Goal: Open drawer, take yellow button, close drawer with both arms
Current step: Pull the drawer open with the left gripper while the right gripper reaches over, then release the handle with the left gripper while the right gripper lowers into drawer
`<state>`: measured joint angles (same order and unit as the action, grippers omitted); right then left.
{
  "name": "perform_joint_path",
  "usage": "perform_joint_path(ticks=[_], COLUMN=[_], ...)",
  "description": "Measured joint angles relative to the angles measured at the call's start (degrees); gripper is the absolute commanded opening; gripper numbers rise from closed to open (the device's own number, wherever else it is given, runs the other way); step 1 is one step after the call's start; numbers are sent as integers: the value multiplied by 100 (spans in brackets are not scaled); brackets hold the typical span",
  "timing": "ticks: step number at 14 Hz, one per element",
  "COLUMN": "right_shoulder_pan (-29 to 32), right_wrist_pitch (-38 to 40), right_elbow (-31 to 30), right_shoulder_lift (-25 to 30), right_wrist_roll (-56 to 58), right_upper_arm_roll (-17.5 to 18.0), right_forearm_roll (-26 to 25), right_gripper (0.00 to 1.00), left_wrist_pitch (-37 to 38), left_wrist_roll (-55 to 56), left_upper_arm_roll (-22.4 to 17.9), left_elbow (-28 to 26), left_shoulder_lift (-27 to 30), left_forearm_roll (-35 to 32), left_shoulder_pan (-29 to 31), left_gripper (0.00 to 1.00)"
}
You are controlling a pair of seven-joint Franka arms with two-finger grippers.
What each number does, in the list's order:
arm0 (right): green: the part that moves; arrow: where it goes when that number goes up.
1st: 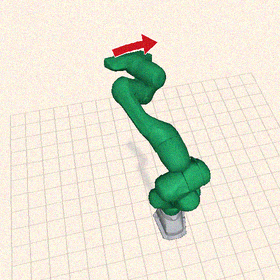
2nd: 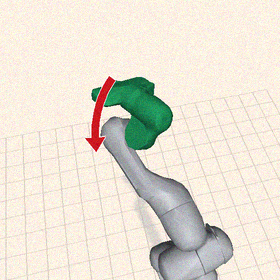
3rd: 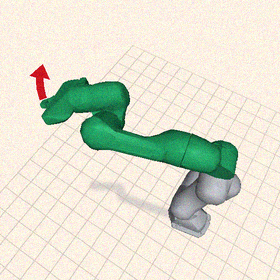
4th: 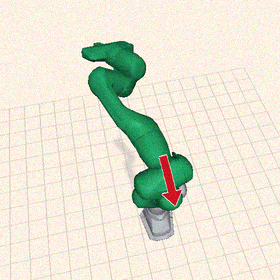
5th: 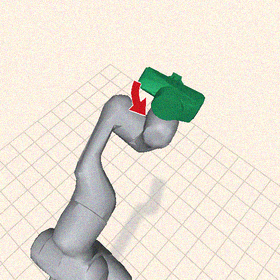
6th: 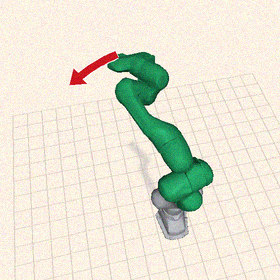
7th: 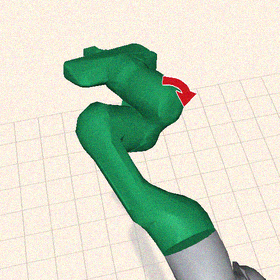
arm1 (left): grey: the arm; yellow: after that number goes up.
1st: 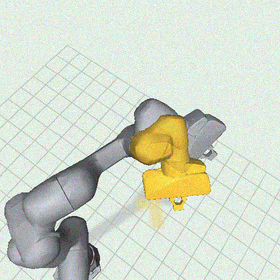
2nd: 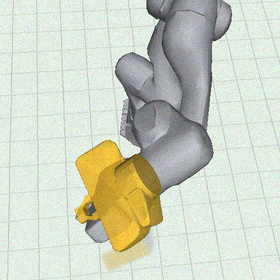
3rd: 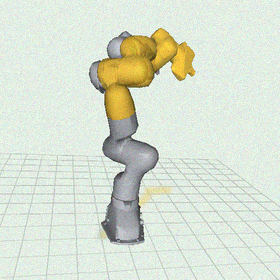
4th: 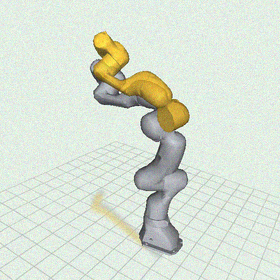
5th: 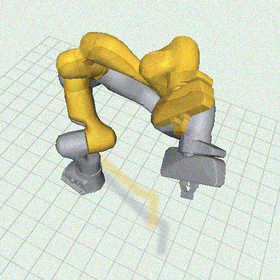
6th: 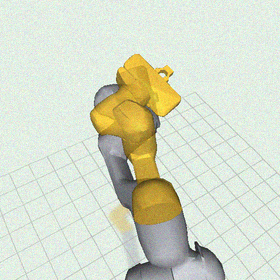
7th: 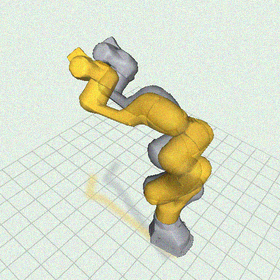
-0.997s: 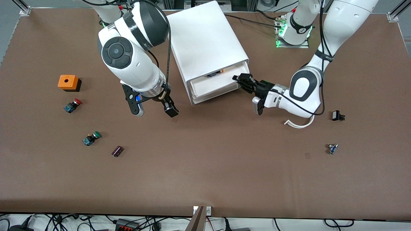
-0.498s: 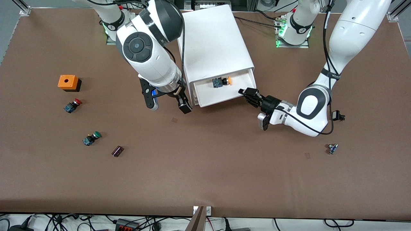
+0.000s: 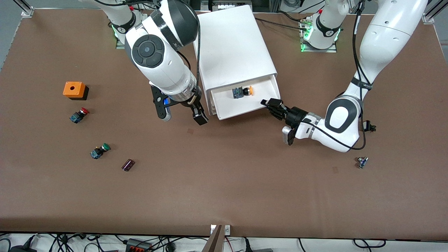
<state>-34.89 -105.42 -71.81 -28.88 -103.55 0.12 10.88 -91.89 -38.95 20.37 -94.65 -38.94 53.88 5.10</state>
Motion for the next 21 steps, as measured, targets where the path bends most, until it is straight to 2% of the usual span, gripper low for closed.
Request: perform_joint_path(ticks=[3,8,14,15,16,17,21], right_shoulder_pan=[-32,-33,-40,-57,-74,-84,-194], right_wrist_pitch=[0,1,5,5,5,5,-172], right_elbow=[0,25,73,73,73,73,72], right_shoulder_lift=[0,0,2,2,0,-6,-75], right_wrist_roll=[0,-7,-174,-290,-396,-479,-743], right_upper_arm_roll=[1,-22,-60,-58,-54,-48,-35], right_forearm_roll=[0,0,0,0,0,0,0], right_gripper=[100,100,100,100,100,100,100], left_wrist_pitch=[30,35,55,54,52,-56,-235], left_wrist_roll=[28,95,157,177,196,205,212], left_upper_arm_roll=[0,-88,-144,-159,-178,-201,-303], left_elbow=[103,680,1120,1188,1235,1253,1330], left_shoulder_lift=[-84,-417,-687,-724,-754,-765,-784], left_forearm_roll=[0,-1,-1,-1,-1,-29,-191], left_shoulder_pan=[20,91,107,111,112,107,123], left_gripper=[11,11,12,17,50,98,100])
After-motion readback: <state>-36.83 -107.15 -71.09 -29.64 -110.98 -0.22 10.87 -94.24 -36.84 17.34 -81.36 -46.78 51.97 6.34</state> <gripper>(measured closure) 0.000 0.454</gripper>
